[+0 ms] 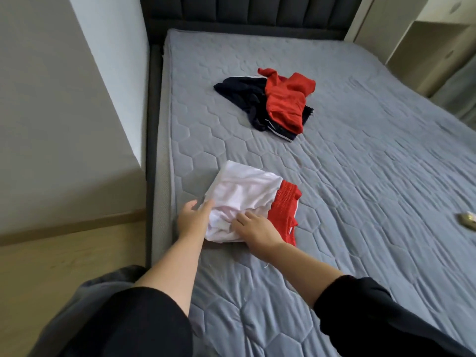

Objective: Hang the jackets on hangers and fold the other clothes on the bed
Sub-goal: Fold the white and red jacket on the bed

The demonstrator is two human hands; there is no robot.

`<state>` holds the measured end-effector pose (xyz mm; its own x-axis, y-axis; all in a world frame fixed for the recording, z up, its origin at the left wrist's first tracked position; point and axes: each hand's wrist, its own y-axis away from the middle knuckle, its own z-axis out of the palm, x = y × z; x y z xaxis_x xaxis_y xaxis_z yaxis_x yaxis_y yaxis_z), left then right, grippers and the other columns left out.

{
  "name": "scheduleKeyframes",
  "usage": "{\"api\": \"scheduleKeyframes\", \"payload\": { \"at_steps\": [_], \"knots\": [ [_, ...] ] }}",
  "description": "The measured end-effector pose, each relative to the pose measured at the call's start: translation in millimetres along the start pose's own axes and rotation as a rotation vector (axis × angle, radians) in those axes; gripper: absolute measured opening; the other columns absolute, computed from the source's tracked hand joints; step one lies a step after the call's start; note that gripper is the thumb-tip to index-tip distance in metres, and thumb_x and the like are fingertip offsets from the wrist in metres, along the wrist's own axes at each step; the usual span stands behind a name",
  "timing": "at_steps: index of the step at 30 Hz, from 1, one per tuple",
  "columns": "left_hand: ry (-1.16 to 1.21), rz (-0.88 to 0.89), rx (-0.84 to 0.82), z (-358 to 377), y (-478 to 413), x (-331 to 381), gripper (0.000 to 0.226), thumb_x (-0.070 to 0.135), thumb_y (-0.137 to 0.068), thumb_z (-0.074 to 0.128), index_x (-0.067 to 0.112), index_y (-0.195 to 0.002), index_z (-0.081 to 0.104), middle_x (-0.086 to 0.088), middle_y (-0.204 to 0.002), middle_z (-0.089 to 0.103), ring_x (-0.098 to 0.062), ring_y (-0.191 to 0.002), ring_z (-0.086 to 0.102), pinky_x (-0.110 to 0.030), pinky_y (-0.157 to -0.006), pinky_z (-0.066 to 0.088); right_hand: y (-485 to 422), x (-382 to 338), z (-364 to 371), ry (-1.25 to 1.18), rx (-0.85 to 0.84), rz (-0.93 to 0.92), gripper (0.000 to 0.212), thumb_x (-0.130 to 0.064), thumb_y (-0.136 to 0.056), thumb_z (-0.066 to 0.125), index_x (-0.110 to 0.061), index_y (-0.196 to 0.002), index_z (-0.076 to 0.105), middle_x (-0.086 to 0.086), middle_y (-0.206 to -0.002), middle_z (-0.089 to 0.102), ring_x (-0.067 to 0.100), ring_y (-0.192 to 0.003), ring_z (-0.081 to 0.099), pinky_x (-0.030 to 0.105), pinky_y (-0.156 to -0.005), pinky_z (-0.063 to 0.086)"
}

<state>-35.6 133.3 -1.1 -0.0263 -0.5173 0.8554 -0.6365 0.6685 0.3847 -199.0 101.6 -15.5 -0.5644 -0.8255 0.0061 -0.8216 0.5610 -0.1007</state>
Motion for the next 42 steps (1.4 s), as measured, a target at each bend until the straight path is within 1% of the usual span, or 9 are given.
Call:
{"api": "scheduleKeyframes", "payload": {
  "at_steps": [5, 9, 13, 16, 19, 31, 37, 39, 42],
  "knots": [
    [-0.306, 0.226, -0.045, 0, 2, 9, 0.03, 0.045, -0.083, 0.06, 0.018, -0.097, 0.066, -0.002, -0.094, 0.068, -0.026, -0.089, 0.062, -0.033, -0.078, 0.05, 29, 11, 9, -0.056, 0.05, -0.159, 0.036, -0.004, -0.063, 0.063, -0.011, -0.098, 0.061, 0.006, -0.089, 0.057, 0.027, -0.072, 0.053, 0.034, -0.055, 0.045],
    [-0.375, 0.148, -0.197, 8, 1, 1, 0.047, 0.055, -0.088, 0.051, 0.011, -0.104, 0.058, -0.01, -0.102, 0.063, -0.031, -0.097, 0.059, -0.037, -0.085, 0.046, 42, 9, 8, -0.312, 0.185, 0.048, 0.03, -0.035, -0.085, 0.058, -0.011, -0.099, 0.068, 0.005, -0.093, 0.062, 0.025, -0.083, 0.055, 0.036, -0.071, 0.047],
    [-0.372, 0.165, -0.185, 13, 0, 6, 0.041, 0.051, -0.093, 0.044, 0.012, -0.103, 0.054, -0.005, -0.094, 0.056, -0.027, -0.087, 0.053, -0.033, -0.074, 0.039, 51, 22, -9, -0.445, 0.502, 0.669, 0.021, -0.025, -0.089, 0.052, -0.008, -0.094, 0.064, 0.006, -0.097, 0.058, 0.023, -0.089, 0.051, 0.031, -0.079, 0.039],
    [-0.381, 0.164, -0.156, 16, -4, 7, 0.035, 0.042, -0.095, 0.044, 0.008, -0.09, 0.052, -0.01, -0.088, 0.056, -0.024, -0.076, 0.049, -0.032, -0.065, 0.033, 46, 33, -9, -0.79, 0.422, 1.208, 0.033, -0.04, -0.086, 0.059, -0.011, -0.1, 0.054, 0.001, -0.098, 0.054, 0.018, -0.091, 0.051, 0.034, -0.078, 0.043],
    [-0.331, 0.179, -0.118, 17, -12, 5, 0.034, 0.036, -0.097, 0.041, 0.004, -0.089, 0.052, -0.018, -0.096, 0.06, -0.028, -0.078, 0.051, -0.033, -0.067, 0.038, 39, 34, -9, -0.982, 0.356, 1.325, 0.029, -0.042, -0.09, 0.057, -0.014, -0.096, 0.05, -0.005, -0.083, 0.056, 0.016, -0.079, 0.055, 0.031, -0.071, 0.041],
    [-0.385, 0.219, -0.076, 6, -28, -14, 0.032, 0.035, -0.098, 0.044, 0.006, -0.088, 0.053, -0.012, -0.09, 0.059, -0.036, -0.091, 0.058, -0.039, -0.074, 0.043, 46, 38, -3, -0.805, 0.305, 1.391, 0.014, -0.017, -0.094, 0.053, -0.009, -0.082, 0.053, 0.005, -0.079, 0.058, 0.029, -0.085, 0.057, 0.031, -0.067, 0.035],
    [-0.662, 1.071, 0.108, 15, -20, 7, 0.039, 0.024, -0.084, 0.051, 0.007, -0.119, 0.056, -0.017, -0.118, 0.057, -0.033, -0.108, 0.049, -0.041, -0.09, 0.039, 41, 26, -8, -0.362, 0.472, 0.976, 0.034, -0.011, -0.089, 0.051, -0.004, -0.122, 0.055, 0.015, -0.132, 0.051, 0.033, -0.122, 0.044, 0.04, -0.103, 0.033],
    [-0.925, 1.104, -0.143, 24, -10, 4, 0.055, 0.038, -0.09, 0.039, 0.018, -0.142, 0.041, -0.012, -0.15, 0.036, -0.03, -0.137, 0.03, -0.046, -0.108, 0.029, 35, 22, -3, -0.226, 0.399, 0.772, 0.045, -0.025, -0.089, 0.04, -0.007, -0.127, 0.055, 0.016, -0.14, 0.048, 0.035, -0.132, 0.041, 0.047, -0.11, 0.031],
    [-1.243, 0.761, -0.425, 23, -4, -25, 0.06, 0.053, -0.099, 0.021, 0.037, -0.151, -0.005, 0.009, -0.158, -0.02, -0.02, -0.145, -0.02, -0.05, -0.115, -0.006, 34, 15, 9, -0.156, -0.004, 0.598, 0.073, -0.048, -0.084, 0.012, -0.019, -0.147, 0.034, 0.005, -0.158, 0.021, 0.024, -0.148, 0.011, 0.047, -0.118, 0.005]
  ]
}}
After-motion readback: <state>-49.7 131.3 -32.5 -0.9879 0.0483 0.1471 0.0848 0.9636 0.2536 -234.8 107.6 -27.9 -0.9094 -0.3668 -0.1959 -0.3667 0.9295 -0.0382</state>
